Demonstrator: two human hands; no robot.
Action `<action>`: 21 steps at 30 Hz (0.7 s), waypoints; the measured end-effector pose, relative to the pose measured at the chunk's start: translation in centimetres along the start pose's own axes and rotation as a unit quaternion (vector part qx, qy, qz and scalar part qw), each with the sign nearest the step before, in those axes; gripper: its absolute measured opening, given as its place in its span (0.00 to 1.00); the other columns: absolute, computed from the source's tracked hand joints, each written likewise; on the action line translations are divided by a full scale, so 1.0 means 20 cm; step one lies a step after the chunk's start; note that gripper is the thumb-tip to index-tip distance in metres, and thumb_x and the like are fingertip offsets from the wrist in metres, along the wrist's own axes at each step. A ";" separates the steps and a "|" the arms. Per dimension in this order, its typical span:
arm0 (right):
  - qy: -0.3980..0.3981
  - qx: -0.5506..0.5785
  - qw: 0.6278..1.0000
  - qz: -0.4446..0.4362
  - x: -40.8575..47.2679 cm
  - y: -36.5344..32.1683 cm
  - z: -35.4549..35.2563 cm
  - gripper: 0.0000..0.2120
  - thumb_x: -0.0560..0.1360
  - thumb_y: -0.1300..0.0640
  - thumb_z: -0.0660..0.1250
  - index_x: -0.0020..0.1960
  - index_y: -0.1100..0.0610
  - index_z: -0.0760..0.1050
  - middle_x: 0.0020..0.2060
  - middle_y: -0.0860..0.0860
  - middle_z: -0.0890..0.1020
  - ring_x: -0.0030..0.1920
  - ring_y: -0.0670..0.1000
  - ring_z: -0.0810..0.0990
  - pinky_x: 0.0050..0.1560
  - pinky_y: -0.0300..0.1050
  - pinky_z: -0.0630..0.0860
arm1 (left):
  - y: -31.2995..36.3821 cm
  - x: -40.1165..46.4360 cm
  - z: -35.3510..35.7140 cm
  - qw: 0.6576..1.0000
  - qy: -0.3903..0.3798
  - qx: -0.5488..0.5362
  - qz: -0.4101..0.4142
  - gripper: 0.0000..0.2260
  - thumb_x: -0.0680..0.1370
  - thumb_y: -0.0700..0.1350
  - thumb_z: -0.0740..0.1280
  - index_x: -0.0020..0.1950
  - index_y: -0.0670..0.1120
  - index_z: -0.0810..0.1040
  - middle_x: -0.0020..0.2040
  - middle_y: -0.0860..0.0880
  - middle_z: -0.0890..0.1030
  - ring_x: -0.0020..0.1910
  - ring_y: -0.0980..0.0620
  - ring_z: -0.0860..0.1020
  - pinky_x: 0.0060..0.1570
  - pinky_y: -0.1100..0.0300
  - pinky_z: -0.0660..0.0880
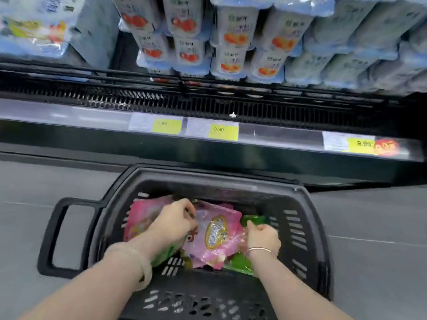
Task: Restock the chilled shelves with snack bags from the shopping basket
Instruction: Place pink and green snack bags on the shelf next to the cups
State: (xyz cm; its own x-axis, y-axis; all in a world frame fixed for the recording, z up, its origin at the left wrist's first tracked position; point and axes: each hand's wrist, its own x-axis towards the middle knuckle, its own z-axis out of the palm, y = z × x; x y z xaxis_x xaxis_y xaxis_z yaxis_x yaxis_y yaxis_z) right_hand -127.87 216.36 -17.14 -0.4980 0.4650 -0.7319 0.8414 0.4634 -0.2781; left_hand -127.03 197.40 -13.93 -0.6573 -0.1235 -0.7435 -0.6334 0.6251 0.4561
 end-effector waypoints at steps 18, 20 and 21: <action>-0.220 0.159 0.930 0.249 0.39 0.38 0.68 0.33 0.74 0.54 0.67 0.71 0.67 0.57 0.69 0.63 0.68 0.67 0.60 0.69 0.64 0.49 0.69 | -0.34 0.47 0.55 0.993 -0.063 0.095 -0.022 0.17 0.74 0.38 0.62 0.63 0.42 0.68 0.60 0.40 0.76 0.59 0.42 0.74 0.56 0.56 0.70; -0.220 0.129 0.950 0.183 0.39 0.37 0.67 0.27 0.75 0.58 0.65 0.69 0.68 0.60 0.68 0.62 0.68 0.67 0.60 0.69 0.62 0.48 0.69 | -0.35 0.46 0.54 0.993 -0.063 0.098 -0.020 0.18 0.74 0.38 0.63 0.63 0.42 0.67 0.60 0.39 0.75 0.60 0.41 0.73 0.57 0.56 0.70; -0.195 0.101 0.965 0.142 0.38 0.36 0.66 0.27 0.74 0.58 0.67 0.67 0.69 0.63 0.66 0.63 0.71 0.65 0.60 0.71 0.60 0.47 0.70 | -0.36 0.45 0.53 0.993 -0.062 0.095 -0.022 0.19 0.74 0.38 0.63 0.64 0.42 0.66 0.61 0.39 0.74 0.60 0.41 0.73 0.57 0.55 0.69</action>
State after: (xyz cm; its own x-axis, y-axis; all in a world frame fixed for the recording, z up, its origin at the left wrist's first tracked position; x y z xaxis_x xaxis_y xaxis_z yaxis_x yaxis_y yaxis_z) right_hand -122.87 213.28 -32.96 -0.1585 0.2147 -0.9637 0.9756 0.1841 -0.1194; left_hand -124.19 199.94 -29.08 -0.5680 -0.0646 -0.8205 -0.5633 0.7574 0.3303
